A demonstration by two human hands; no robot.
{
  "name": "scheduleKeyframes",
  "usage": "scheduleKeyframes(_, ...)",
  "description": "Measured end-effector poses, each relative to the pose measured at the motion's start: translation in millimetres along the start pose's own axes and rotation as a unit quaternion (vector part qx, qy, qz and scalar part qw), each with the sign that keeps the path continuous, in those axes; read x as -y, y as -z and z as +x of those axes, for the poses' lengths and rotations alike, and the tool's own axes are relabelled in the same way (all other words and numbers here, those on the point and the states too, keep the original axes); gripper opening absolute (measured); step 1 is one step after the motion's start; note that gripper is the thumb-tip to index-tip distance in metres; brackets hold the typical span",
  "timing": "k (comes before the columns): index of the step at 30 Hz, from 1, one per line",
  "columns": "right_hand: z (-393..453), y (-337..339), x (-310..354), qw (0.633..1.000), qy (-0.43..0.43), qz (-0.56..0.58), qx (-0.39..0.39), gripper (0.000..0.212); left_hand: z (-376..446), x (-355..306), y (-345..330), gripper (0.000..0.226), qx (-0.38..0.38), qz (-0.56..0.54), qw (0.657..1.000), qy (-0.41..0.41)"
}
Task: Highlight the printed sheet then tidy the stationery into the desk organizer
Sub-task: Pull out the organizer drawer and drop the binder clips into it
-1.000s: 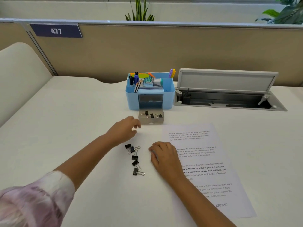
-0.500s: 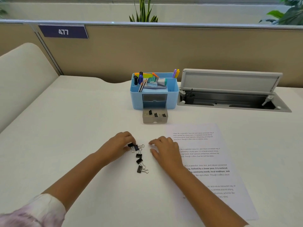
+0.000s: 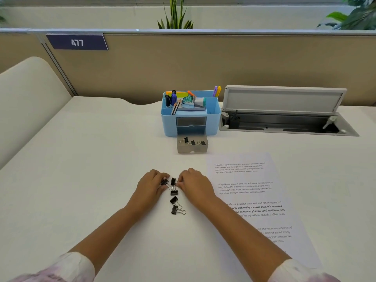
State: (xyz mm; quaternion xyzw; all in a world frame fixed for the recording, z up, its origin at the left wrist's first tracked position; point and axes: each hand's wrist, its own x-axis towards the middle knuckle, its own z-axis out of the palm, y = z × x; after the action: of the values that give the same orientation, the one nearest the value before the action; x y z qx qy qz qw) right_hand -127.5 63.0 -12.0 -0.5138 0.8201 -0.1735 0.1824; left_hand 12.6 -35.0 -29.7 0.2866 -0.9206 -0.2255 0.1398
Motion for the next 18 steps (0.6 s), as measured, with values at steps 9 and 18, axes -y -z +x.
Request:
scheduleKeyframes(9, 2.3, 22.7, -6.2, 0.996, -0.015, 0.023, -0.079, 0.029, -3.9, -2.1, -1.6, 0.016, -0.023, -0.005, 1.000, 0.008)
scheduleKeyframes(18, 56.7, 88.3, -13.5, 0.977, -0.086, -0.010, -0.196, 0.027, -4.6, 0.2, -4.7, 0.012, -0.044, -0.035, 0.998, 0.024)
